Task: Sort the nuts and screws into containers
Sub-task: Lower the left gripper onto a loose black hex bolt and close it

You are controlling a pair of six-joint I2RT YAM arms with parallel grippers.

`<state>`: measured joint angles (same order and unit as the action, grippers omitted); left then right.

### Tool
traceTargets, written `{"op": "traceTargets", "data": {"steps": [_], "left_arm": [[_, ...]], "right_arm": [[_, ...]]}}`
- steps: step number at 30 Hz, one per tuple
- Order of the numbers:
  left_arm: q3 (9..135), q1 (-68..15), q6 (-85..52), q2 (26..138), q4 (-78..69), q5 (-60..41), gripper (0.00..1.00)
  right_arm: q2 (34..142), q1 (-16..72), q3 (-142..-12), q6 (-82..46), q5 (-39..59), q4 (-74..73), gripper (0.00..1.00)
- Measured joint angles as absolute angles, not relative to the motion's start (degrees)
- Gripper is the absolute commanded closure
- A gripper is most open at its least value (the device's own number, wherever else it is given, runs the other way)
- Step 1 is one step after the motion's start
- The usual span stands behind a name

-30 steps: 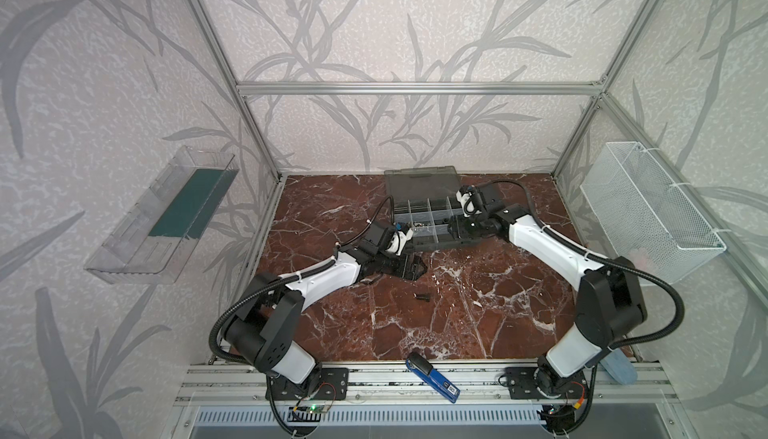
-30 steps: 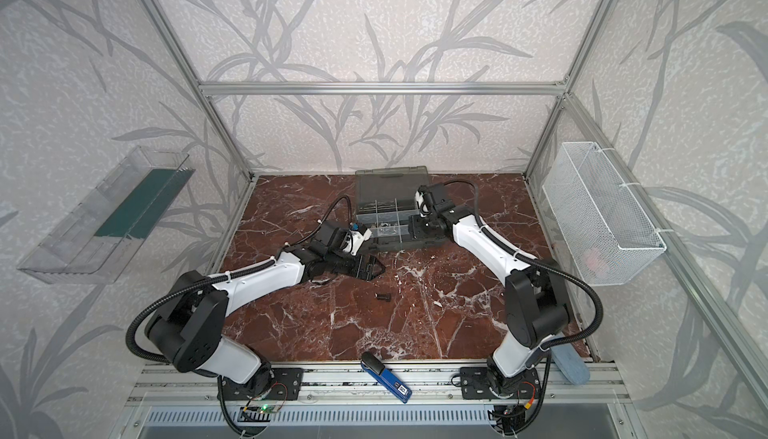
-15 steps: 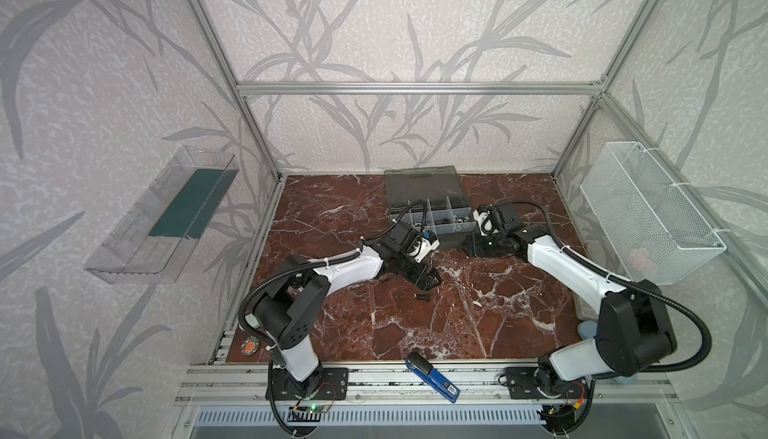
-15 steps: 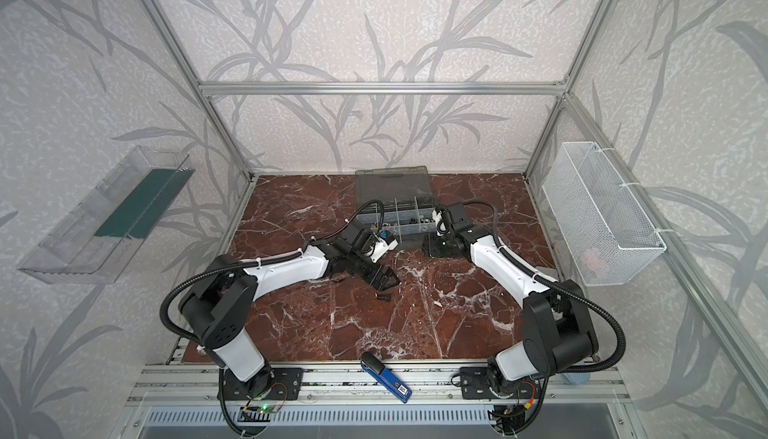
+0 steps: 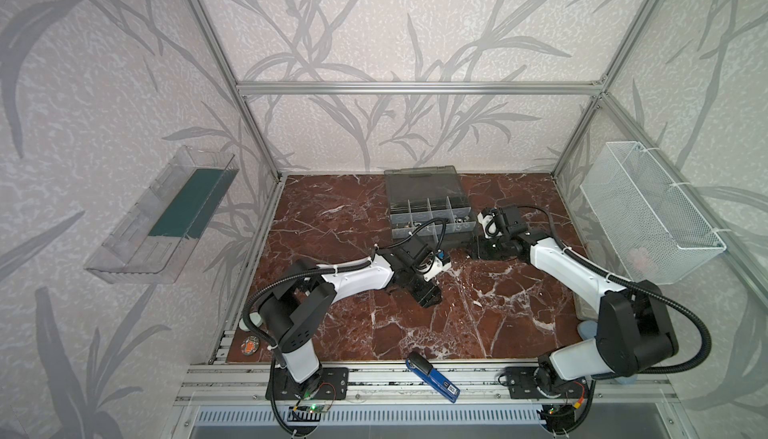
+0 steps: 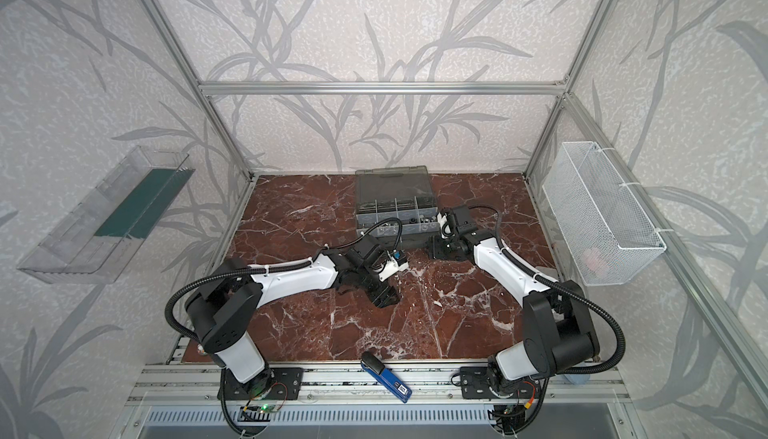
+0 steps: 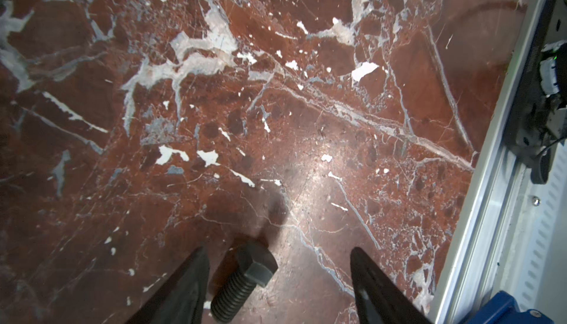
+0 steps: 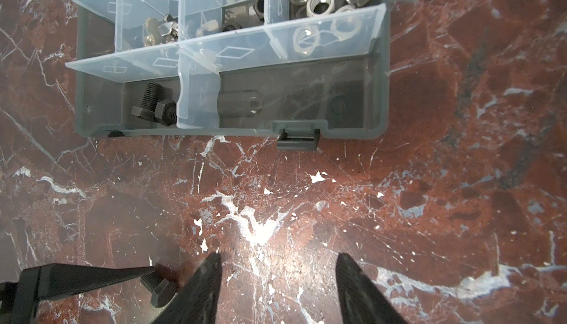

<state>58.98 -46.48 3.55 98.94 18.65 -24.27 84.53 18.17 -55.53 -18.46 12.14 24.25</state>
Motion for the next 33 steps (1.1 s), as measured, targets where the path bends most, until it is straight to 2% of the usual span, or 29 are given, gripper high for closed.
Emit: {"op": "traceTargets", "data": {"steps": [14,23,28,33], "left_arm": [[61.45,-46.76,4.34,103.7,21.87,-20.12,0.31],[61.56,-47.16,4.78,103.68,22.85,-18.52,0.42],[62.37,-48.58,5.15,103.72,25.58,-16.6,0.42],[63.46,-49.74,5.43,104.47,26.92,-14.59,0.47]], "right_arm": [[83.88,17.06,-54.11,-18.46,12.8,23.79,0.39],[83.5,16.73,-53.76,-18.48,13.13,23.59,0.39],[83.5,16.47,-53.47,-18.57,13.15,23.33,0.39],[83.53,16.47,-53.15,-18.63,13.17,23.2,0.39]]}}
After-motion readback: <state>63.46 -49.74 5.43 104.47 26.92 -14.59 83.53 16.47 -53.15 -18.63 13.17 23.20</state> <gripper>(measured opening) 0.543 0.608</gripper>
